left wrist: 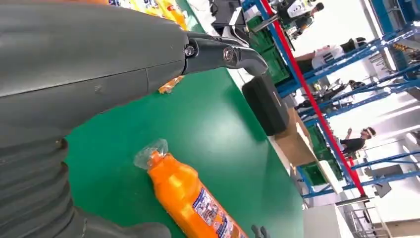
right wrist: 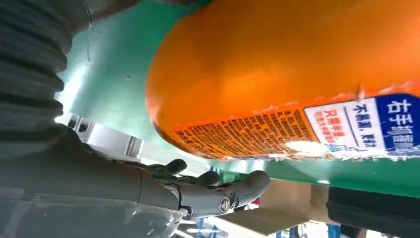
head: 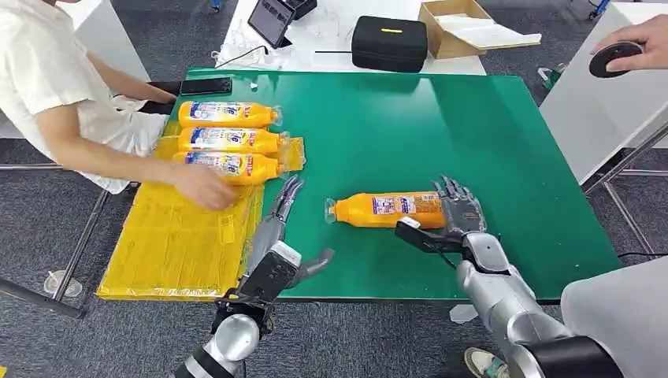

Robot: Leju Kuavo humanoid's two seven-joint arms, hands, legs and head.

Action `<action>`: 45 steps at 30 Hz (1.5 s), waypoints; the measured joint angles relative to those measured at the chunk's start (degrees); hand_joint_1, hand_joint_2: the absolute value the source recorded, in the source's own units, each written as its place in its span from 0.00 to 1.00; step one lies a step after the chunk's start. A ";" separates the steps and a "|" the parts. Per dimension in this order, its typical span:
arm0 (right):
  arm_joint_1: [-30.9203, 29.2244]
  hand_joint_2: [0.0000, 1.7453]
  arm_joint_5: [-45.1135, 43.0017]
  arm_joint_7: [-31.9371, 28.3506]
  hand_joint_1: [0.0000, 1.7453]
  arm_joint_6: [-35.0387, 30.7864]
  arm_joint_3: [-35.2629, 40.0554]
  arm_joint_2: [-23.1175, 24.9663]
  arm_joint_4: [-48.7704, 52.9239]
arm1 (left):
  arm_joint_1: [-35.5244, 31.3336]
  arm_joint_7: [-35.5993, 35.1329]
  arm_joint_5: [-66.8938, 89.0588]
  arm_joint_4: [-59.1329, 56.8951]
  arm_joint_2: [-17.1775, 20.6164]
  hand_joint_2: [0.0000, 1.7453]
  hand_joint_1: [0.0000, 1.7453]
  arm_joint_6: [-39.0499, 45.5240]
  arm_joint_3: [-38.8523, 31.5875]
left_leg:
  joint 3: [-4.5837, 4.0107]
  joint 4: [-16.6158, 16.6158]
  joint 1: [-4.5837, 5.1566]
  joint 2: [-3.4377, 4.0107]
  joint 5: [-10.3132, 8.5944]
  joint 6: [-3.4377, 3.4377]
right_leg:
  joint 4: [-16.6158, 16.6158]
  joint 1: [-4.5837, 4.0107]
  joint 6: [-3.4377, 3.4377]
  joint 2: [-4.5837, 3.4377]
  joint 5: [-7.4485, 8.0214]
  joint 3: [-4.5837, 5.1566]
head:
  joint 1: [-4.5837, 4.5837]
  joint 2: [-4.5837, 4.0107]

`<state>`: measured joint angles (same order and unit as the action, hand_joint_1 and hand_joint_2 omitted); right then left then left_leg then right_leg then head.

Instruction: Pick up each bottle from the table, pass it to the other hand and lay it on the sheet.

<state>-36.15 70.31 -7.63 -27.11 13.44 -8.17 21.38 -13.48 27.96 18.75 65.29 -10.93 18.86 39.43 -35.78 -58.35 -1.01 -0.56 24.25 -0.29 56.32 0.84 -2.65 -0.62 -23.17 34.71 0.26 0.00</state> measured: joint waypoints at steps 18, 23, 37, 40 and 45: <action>0.38 1.00 -1.23 -5.29 0.00 -2.18 -0.72 3.50 -0.41 | -0.60 0.63 -0.11 -0.50 -0.04 1.00 0.00 0.37 0.00 | -0.02 0.01 -0.02 0.03 0.00 0.00 | 0.01 -0.02 0.00 -0.02 0.00 0.02 | -0.02 0.00; 0.28 1.00 -3.76 -5.77 0.00 0.33 -2.07 4.48 -0.70 | -0.86 0.96 -0.37 -0.72 -0.04 1.00 0.00 0.33 0.00 | -0.01 0.00 -0.01 0.04 0.00 0.00 | 0.01 -0.02 0.00 -0.02 0.00 0.02 | -0.02 0.00; -0.02 1.00 -4.17 -4.46 0.75 2.52 -3.69 4.98 -1.25 | -0.90 1.18 -1.31 -0.98 0.00 1.00 0.00 -0.18 0.00 | 0.10 0.00 -0.02 0.05 0.01 0.01 | 0.00 -0.03 0.00 -0.03 0.00 -0.07 | -0.02 0.00; -0.02 1.00 -2.95 -4.46 1.00 2.39 -3.69 4.98 -1.33 | -1.02 1.46 -1.40 -1.05 -0.02 1.00 0.00 -0.33 -0.02 | 0.14 0.00 -0.02 0.05 0.01 0.00 | -0.01 -0.03 0.00 -0.02 0.00 -0.10 | -0.02 0.00; 0.25 1.00 -2.78 -7.76 1.00 1.45 -3.67 4.94 -1.62 | -1.45 2.05 -2.08 -1.55 -0.09 1.00 0.00 -0.77 -0.02 | 0.21 0.00 -0.02 0.05 0.02 0.00 | -0.01 -0.03 0.00 -0.03 0.00 -0.15 | 0.00 0.00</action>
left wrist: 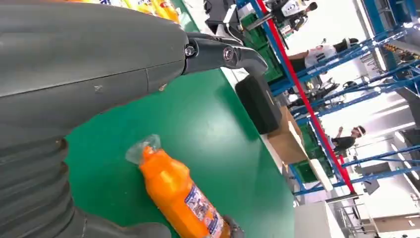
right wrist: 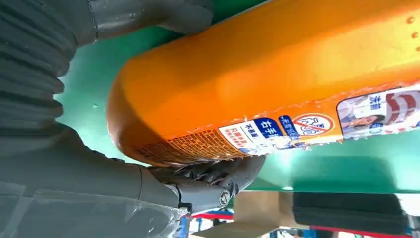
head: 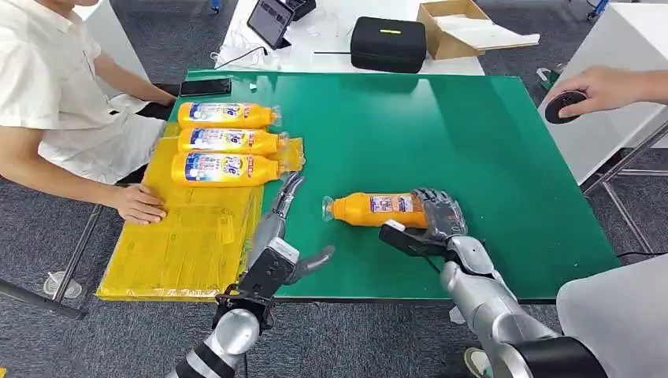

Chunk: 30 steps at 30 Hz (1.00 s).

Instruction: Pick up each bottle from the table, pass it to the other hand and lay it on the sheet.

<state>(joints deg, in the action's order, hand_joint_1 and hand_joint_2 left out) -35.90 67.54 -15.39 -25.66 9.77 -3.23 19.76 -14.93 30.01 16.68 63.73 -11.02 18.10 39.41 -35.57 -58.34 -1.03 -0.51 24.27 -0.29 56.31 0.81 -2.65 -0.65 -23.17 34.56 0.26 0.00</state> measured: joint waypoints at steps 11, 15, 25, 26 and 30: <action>0.19 1.00 -0.78 -2.60 1.00 -0.22 -0.11 0.07 -0.42 | -0.44 0.74 -0.09 -0.61 -0.28 1.00 0.00 -0.04 0.00 | 0.05 0.00 0.00 0.04 0.00 0.00 | 0.00 0.00 0.00 -0.02 0.00 -0.04 | 0.00 0.00; 0.19 1.00 -0.78 -2.64 1.00 -0.20 -0.15 0.07 -0.46 | -0.50 0.81 -0.09 -0.72 -0.28 1.00 0.00 -0.04 0.00 | 0.06 0.00 0.00 0.04 0.00 0.00 | 0.00 0.00 0.00 -0.02 0.00 -0.05 | -0.02 0.00; 0.62 1.00 -13.61 -11.98 1.00 5.54 -4.31 0.72 -0.46 | 0.09 1.42 -4.64 -0.41 -0.33 1.00 0.00 -0.83 -0.55 | 0.07 0.00 -0.01 0.04 0.00 0.00 | 0.01 -0.01 0.00 -0.02 0.00 -0.07 | -0.02 0.00; 0.93 1.00 -16.47 -14.04 1.00 6.56 -5.80 1.07 -0.46 | 0.75 2.01 -6.63 0.02 -0.37 1.00 0.00 -1.11 -0.94 | 0.07 0.00 -0.01 0.05 0.00 0.00 | 0.01 -0.01 0.00 -0.02 0.00 -0.07 | -0.02 0.02; 2.47 1.00 -22.50 -19.27 1.00 7.41 -10.62 2.14 0.22 | 4.63 6.11 -11.75 3.55 -0.53 1.00 0.00 0.13 -3.06 | 0.04 0.01 -0.01 0.04 0.02 0.01 | 0.01 -0.01 0.01 -0.01 -0.02 -0.06 | -0.02 0.00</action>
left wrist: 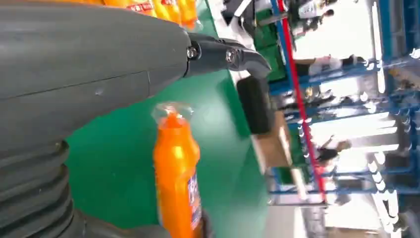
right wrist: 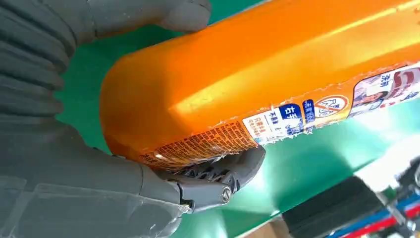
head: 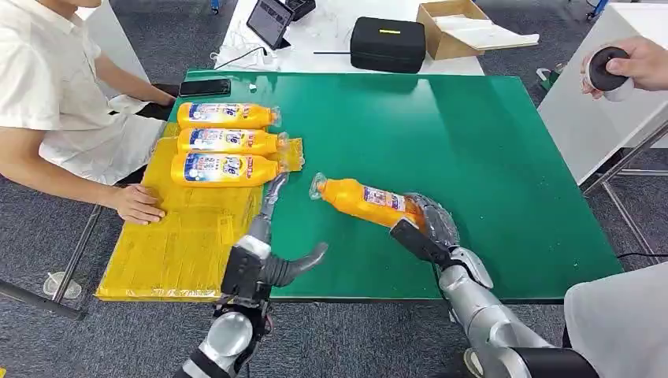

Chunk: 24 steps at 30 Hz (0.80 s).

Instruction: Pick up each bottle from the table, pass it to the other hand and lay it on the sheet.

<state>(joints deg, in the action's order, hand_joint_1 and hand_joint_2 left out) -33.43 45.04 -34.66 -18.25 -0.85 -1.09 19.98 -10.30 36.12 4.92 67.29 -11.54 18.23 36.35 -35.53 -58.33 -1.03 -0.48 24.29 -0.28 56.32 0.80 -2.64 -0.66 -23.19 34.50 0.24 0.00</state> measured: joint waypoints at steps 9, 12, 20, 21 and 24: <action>7.44 1.00 -12.96 -5.58 1.00 -2.45 -3.72 1.31 7.01 | 11.13 3.33 -4.78 11.52 2.08 1.00 0.00 2.54 -4.92 | -0.13 0.01 0.00 -0.06 0.03 0.00 | -0.01 0.01 0.01 0.03 -0.05 0.09 | 0.02 0.00; 9.35 1.00 -16.42 -5.58 1.00 -3.08 -3.48 1.70 9.68 | 12.43 2.74 -9.21 13.84 2.19 1.00 0.00 2.06 -5.71 | -0.14 0.01 0.01 -0.08 0.03 0.00 | -0.01 0.01 0.01 0.04 -0.05 0.07 | 0.02 0.00; 13.77 1.00 -20.27 -5.58 1.00 -3.30 -0.93 2.73 16.45 | 13.99 -3.58 -18.30 15.09 2.82 1.00 0.00 -3.29 -5.99 | -0.16 0.01 0.01 -0.09 0.02 0.00 | -0.01 0.01 0.01 0.04 -0.04 0.11 | 0.00 0.00; 14.19 1.00 -20.56 -5.58 1.00 -3.28 -0.35 2.82 17.16 | 13.96 -4.17 -19.02 14.78 2.89 1.00 0.00 -3.91 -6.04 | -0.17 0.01 0.01 -0.07 0.03 0.00 | 0.00 0.01 0.01 0.04 -0.04 0.13 | 0.02 0.00; 15.65 1.00 -21.74 -5.58 1.00 -3.00 2.10 3.24 19.65 | 13.21 -5.68 -22.06 12.20 2.91 1.00 0.00 -7.72 -6.15 | -0.27 0.01 0.00 -0.07 0.02 0.01 | 0.01 0.00 0.01 0.03 -0.04 0.23 | 0.00 0.00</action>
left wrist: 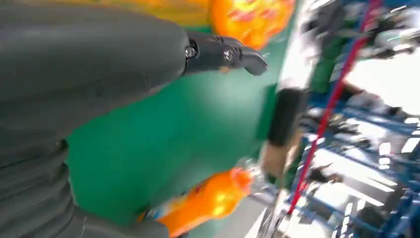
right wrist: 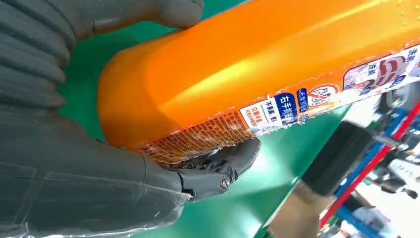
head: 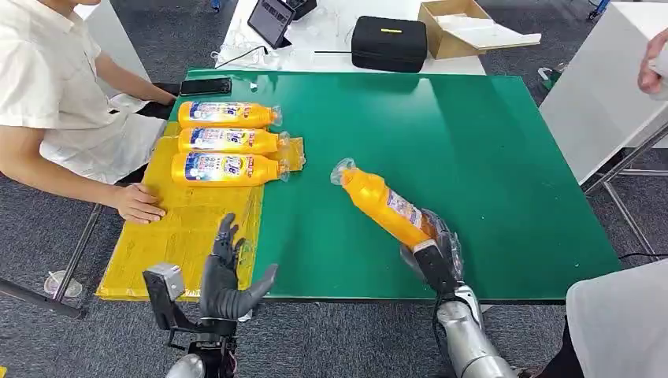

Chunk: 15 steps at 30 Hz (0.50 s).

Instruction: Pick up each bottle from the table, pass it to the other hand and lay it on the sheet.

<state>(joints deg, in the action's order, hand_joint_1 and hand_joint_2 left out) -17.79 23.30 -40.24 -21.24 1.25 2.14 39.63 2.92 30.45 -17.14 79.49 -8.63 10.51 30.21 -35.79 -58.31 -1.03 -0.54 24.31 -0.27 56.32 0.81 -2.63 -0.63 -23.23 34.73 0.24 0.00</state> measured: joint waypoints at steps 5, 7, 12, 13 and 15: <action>0.65 1.00 -0.46 0.00 1.00 0.31 2.88 0.72 2.32 | -1.25 -0.07 -0.90 -3.30 0.00 1.00 0.00 -1.79 -0.04 | -0.09 0.00 0.00 0.00 -0.02 0.00 | 0.01 0.00 0.01 0.01 0.01 0.11 | 0.00 0.00; 0.77 1.00 -0.46 0.00 1.00 0.46 3.43 0.85 2.86 | -1.42 -0.53 -1.33 -3.93 0.00 1.00 0.00 -2.73 -0.15 | -0.13 0.00 0.00 0.00 -0.02 -0.01 | 0.01 0.01 0.01 0.01 0.01 0.13 | 0.00 0.00; 1.50 1.00 -1.86 0.00 1.00 1.99 7.37 1.16 6.56 | -3.30 0.13 -2.53 -7.19 -0.50 1.00 0.00 -9.03 -0.26 | -0.19 0.00 0.01 0.01 -0.02 -0.01 | 0.00 0.02 0.00 0.00 0.01 0.18 | 0.00 0.00; 1.49 1.00 -2.03 0.00 1.00 2.53 8.49 1.40 7.38 | -4.15 0.48 -2.53 -8.60 -0.70 1.00 0.00 -10.24 -0.33 | -0.19 0.00 0.01 0.00 -0.02 -0.01 | 0.00 0.02 0.00 0.00 0.01 0.19 | 0.00 0.00; 1.45 1.00 -1.84 0.00 1.00 2.69 10.24 1.88 8.43 | -5.81 0.57 -2.49 -11.39 -1.25 1.00 0.00 -10.79 -0.65 | -0.18 0.00 0.00 0.00 -0.02 -0.01 | 0.01 0.01 0.01 0.00 0.01 0.19 | 0.02 0.00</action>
<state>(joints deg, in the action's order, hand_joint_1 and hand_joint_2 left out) -16.34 21.46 -40.24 -18.56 11.49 4.02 48.06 -2.90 31.02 -19.63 68.10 -9.88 -0.28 29.55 -35.98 -58.32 -1.03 -0.54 24.29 -0.27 56.33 0.81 -2.62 -0.62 -23.22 34.91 0.26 0.00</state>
